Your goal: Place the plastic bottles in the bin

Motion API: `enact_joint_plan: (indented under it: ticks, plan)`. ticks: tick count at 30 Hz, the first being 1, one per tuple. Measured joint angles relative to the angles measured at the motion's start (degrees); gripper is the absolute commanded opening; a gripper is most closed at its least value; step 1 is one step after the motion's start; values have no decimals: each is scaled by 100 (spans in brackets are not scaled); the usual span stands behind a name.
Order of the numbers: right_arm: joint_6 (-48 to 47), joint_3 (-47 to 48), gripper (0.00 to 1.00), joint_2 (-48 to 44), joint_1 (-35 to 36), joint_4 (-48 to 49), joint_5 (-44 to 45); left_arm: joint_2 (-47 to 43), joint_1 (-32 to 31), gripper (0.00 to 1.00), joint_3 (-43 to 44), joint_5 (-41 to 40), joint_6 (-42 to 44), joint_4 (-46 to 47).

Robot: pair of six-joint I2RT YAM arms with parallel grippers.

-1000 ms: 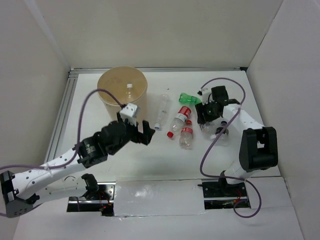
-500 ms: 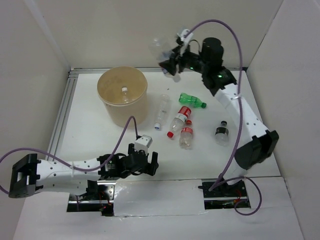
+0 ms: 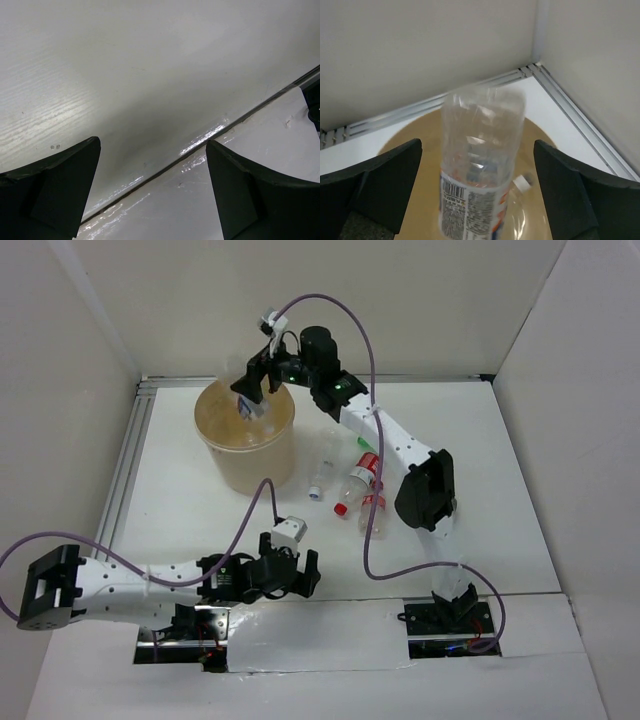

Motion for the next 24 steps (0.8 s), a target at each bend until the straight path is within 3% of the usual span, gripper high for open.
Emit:
enact_joint_plan:
  ticks: [5, 8, 9, 10, 11, 12, 13, 15, 16, 17, 18, 21, 22, 24]
  plan:
    - [48, 0, 100, -177, -402, -417, 68, 778, 63, 99, 634, -118, 503, 326]
    - [-9, -223, 100, -658, -1021, -890, 181, 1626, 205, 99, 1416, -72, 909, 562]
    - [-63, -597, 96, -999, -1340, -1038, 212, 1945, 260, 99, 1735, -35, 1045, 629]
    - [-109, -977, 61, -1355, -1681, -1211, 256, 2258, 328, 99, 2072, -2, 1180, 658]
    - [-234, -1117, 34, -1486, -1823, -1410, 330, 2546, 391, 99, 2371, 33, 1248, 717]
    - [-345, -1740, 10, -2090, -2490, -1554, 380, 2811, 446, 99, 2662, 66, 1325, 763]
    - [-422, -2122, 0, -2422, -2852, -1679, 452, 3082, 511, 99, 2977, 96, 1390, 730]
    - [-638, -2905, 0, -3097, -3582, -2087, 629, 3574, 629, 99, 3543, 144, 1478, 662]
    - [-734, -3324, 5, -3394, -3840, -2201, 675, 3814, 686, 99, 3838, 155, 1486, 595]
    - [-839, -3805, 17, -3740, -4100, -2328, 678, 4026, 737, 99, 4076, 166, 1488, 549]
    - [-898, -4260, 41, -4015, -4297, -2424, 660, 4223, 800, 99, 4291, 188, 1484, 498]
    - [-1106, -5696, 76, -4817, -4896, -2787, 540, 4747, 977, 98, 4865, 221, 1462, 151]
    - [-1167, -6127, 85, -5012, -5093, -2846, 511, 4942, 1040, 97, 5077, 227, 1449, -20]
    - [-1224, -6769, 86, -5333, -5451, -2999, 450, 5268, 1126, 97, 5431, 219, 1440, -306]
